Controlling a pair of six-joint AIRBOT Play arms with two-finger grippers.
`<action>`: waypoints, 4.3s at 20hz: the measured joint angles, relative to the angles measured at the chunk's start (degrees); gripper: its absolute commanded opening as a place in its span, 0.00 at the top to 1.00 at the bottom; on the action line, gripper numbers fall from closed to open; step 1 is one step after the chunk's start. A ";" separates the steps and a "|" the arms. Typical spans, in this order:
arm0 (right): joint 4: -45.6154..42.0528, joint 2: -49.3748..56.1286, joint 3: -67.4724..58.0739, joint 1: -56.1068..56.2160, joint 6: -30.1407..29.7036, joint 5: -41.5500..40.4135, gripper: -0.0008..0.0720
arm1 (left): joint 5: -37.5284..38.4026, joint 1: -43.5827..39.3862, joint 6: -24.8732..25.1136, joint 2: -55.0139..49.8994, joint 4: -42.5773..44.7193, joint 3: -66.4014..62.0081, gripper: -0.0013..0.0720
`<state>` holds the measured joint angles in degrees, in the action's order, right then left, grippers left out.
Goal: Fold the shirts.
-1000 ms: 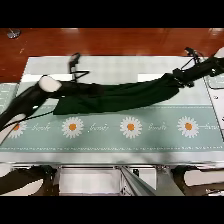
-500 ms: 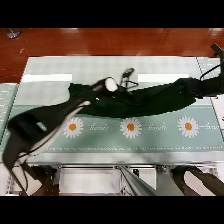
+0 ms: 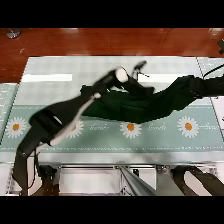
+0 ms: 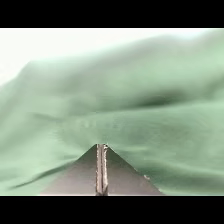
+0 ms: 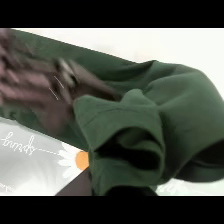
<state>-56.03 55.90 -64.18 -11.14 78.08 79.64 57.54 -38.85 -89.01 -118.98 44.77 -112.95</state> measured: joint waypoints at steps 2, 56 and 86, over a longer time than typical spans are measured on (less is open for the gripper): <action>0.55 0.00 0.00 3.10 0.33 -1.22 0.95 | 6.73 6.69 -0.17 2.14 1.68 -1.18 0.96; 19.96 45.18 -9.77 22.64 -0.37 -11.82 0.96 | -17.84 29.81 -6.08 79.21 12.15 88.37 0.96; -18.05 11.10 -33.09 -30.97 17.68 26.23 0.95 | -17.92 29.81 -6.05 78.95 12.15 88.37 0.96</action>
<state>-74.08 67.00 -97.27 -42.11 95.77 105.86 39.62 -9.04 -95.07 -40.03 56.93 -24.58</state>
